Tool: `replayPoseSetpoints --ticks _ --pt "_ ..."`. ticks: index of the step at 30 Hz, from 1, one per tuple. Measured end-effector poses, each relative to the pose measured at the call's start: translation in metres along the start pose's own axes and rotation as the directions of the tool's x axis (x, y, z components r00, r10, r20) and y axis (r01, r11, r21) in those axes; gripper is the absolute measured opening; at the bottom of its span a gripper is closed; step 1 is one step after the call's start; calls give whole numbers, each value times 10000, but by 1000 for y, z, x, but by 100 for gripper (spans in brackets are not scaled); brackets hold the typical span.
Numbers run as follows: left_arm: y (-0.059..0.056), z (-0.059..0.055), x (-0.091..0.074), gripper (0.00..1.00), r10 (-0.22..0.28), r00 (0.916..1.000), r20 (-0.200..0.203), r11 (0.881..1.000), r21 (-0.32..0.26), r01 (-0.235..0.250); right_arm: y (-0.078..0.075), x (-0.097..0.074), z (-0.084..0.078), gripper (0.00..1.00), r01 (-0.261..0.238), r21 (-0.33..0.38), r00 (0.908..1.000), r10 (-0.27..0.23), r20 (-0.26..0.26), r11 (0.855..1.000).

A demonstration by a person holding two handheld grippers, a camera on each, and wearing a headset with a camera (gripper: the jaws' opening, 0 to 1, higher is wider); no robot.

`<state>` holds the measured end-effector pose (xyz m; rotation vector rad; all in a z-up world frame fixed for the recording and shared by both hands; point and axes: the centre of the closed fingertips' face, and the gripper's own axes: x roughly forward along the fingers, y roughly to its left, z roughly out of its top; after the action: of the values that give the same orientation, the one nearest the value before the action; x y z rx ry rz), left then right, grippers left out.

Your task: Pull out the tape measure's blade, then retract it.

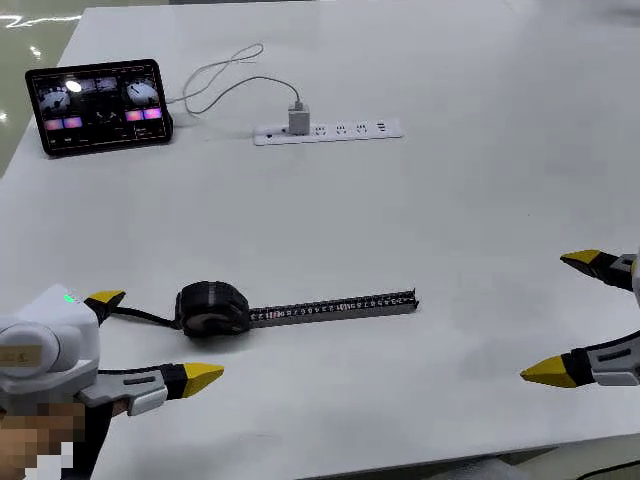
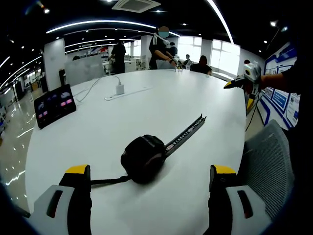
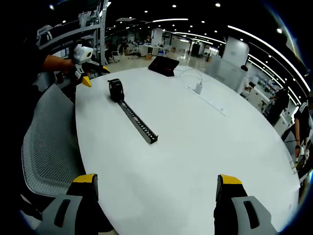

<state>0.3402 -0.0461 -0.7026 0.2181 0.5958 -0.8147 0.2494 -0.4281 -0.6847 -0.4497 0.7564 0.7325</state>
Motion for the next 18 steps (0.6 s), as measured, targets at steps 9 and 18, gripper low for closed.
replayPoseSetpoints --ticks 9,18 --pt "-12 2 12 99 172 9998 53 9989 -433 -170 -3 2 6 99 -296 -492 9993 285 -229 9984" --pt "-14 6 31 99 1177 9930 81 9892 -892 -1165 -8 24 18 99 -811 -1285 9957 744 -560 9884"
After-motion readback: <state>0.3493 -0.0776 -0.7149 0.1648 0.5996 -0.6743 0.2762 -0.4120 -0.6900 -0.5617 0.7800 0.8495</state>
